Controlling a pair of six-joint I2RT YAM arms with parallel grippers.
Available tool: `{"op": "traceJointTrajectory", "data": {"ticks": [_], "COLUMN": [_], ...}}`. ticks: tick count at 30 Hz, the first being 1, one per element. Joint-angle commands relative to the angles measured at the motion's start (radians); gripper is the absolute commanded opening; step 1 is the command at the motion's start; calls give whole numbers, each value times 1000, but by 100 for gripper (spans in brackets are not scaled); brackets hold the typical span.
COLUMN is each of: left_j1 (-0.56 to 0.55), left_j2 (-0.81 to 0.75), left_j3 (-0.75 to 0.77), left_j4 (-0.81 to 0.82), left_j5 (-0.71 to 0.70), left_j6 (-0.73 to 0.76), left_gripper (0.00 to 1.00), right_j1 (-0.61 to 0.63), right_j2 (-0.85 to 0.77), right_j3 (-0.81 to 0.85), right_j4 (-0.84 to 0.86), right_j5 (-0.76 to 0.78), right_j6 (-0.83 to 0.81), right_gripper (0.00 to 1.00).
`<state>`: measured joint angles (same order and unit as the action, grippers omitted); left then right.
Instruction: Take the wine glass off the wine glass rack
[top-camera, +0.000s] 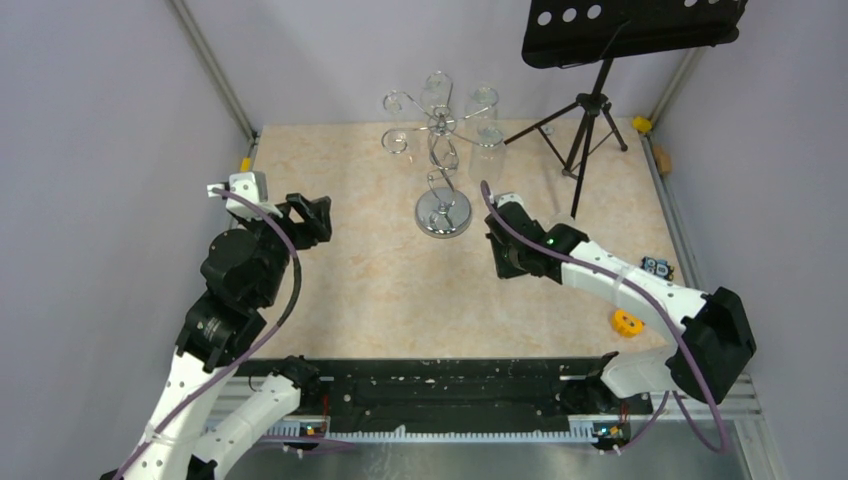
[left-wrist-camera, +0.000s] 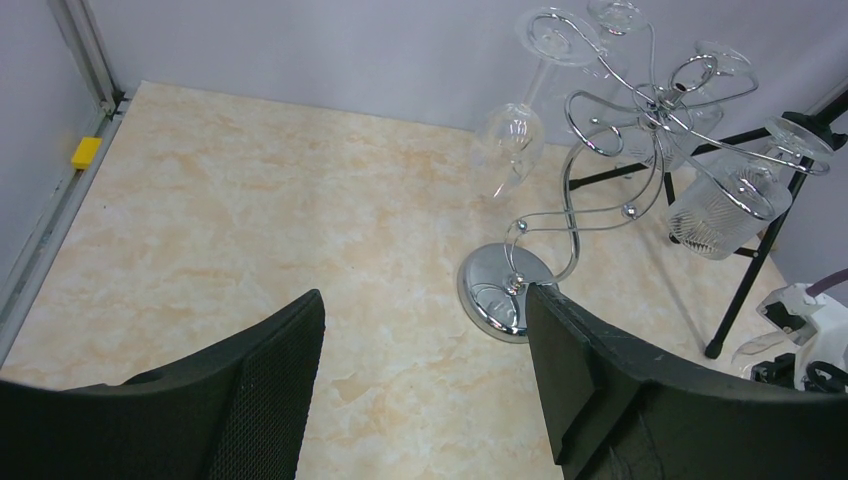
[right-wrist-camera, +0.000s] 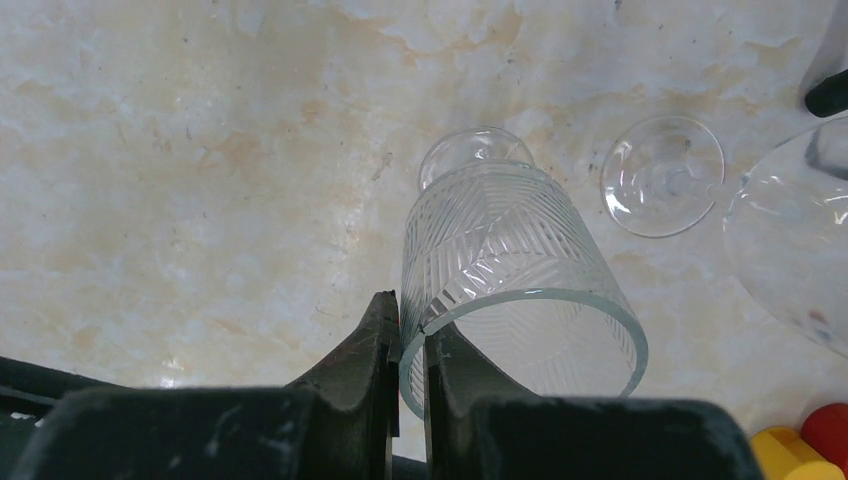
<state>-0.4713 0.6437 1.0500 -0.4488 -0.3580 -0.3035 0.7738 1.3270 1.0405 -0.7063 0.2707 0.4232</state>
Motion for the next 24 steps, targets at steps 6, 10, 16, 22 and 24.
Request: {"op": "traceJointTrajectory", "data": {"ticks": [6,10,16,22,24], "left_j1": [2,2,2,2,2], "left_j2": [-18,-19,-15,-15,-10], "left_j3": [-12,-18,-22,-26,-28], "left_j4": [32,35,38,34,38], "left_j5": [-7,-3,4,5,18], "left_j6": [-2,-9,-22,-29,-33], "left_gripper": [77,77,77,77,77], "right_j1": [-27,-28,-38,-67,-77], "right_j2": [23,28,36,45,49], "right_j3": [-25,-32,-30,-30,-31], "right_j4": [102,99,87,88,93], "right_j5": [13,18,16,3,1], "right_j6": [12,20,12,-14,-20], "right_gripper": [0,1,7,12,13]}}
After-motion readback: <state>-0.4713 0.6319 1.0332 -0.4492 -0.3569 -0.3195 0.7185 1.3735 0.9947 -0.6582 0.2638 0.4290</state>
